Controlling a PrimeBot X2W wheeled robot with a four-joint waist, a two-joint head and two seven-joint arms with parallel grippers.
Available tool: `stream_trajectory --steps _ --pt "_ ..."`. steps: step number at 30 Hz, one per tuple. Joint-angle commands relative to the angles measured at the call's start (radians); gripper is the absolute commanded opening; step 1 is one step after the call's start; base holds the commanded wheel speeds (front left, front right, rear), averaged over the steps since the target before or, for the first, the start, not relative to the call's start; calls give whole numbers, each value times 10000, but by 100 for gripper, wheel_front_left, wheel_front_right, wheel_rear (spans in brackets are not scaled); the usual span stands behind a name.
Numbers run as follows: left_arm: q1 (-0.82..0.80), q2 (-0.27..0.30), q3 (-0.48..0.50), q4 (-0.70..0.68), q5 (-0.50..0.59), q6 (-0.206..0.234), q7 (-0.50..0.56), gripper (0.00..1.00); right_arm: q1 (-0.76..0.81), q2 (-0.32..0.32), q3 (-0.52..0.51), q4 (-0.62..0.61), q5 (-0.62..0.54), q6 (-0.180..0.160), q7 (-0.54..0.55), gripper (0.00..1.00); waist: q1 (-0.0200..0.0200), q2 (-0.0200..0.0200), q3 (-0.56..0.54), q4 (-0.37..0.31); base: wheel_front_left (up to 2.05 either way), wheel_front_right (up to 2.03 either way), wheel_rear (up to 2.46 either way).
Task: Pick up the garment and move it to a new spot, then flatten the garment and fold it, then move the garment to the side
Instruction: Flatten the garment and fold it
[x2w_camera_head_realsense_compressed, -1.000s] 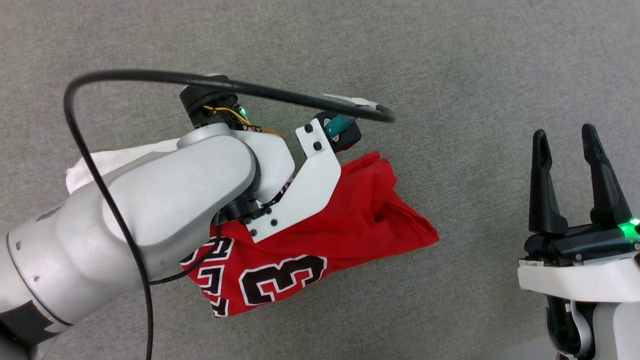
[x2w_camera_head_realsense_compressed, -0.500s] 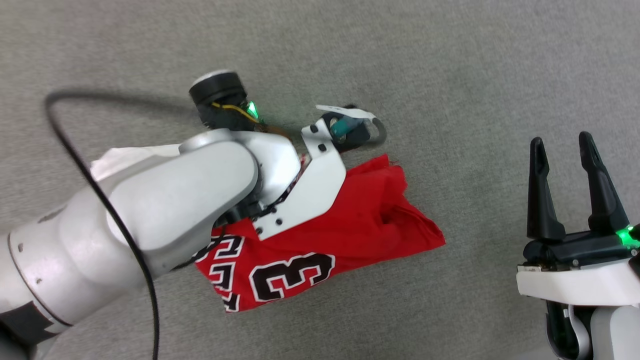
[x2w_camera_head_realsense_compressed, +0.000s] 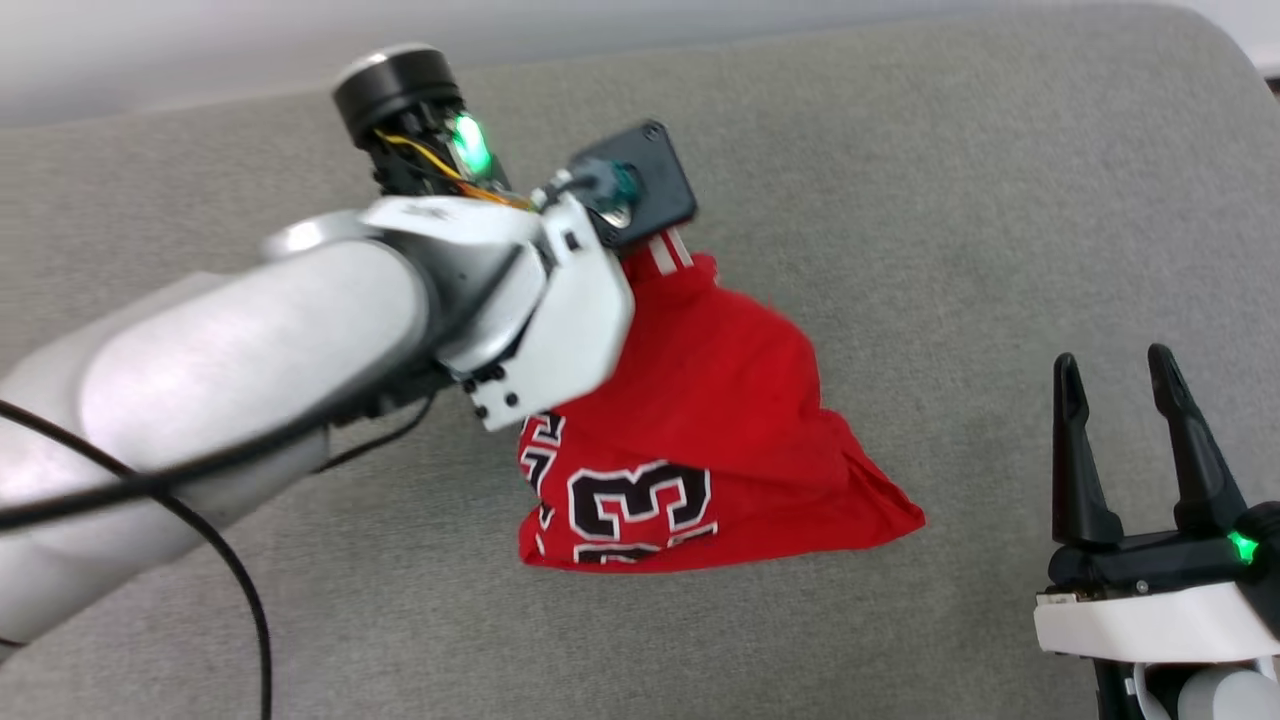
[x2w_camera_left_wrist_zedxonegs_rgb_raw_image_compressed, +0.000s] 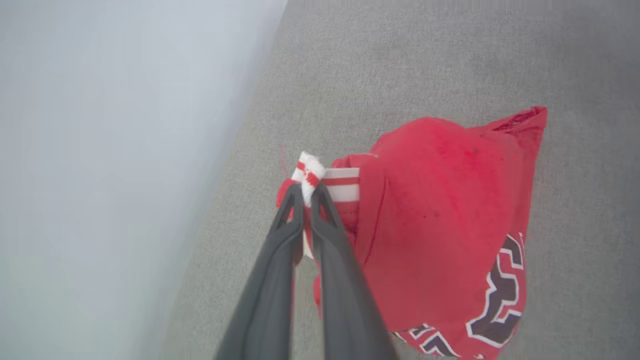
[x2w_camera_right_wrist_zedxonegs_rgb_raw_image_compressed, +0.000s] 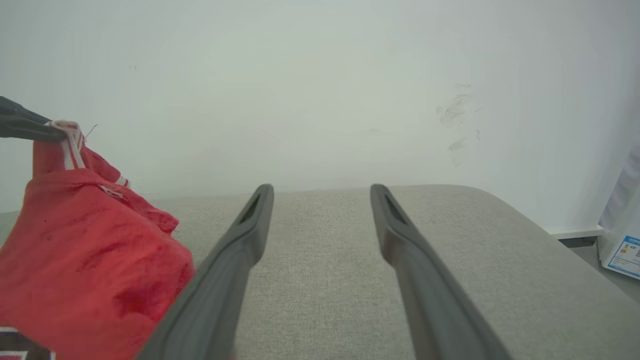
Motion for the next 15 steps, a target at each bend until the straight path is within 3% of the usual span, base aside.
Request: stream_trajectory --steps 1,7,15 --pt "-181 182 19 102 -109 31 -244 0 110 9 -9 3 -53 -3 -19 100 0 0 -353 307 0 0 0" --pt "-485 408 9 1132 -280 31 -998 0 86 9 89 -1 -29 -3 -19 100 0 0 -340 215 0 0 0" --pt "-418 -119 16 3411 -8 31 -1575 0 -428 9 117 -89 242 -3 -19 100 0 0 681 -582 0 0 0"
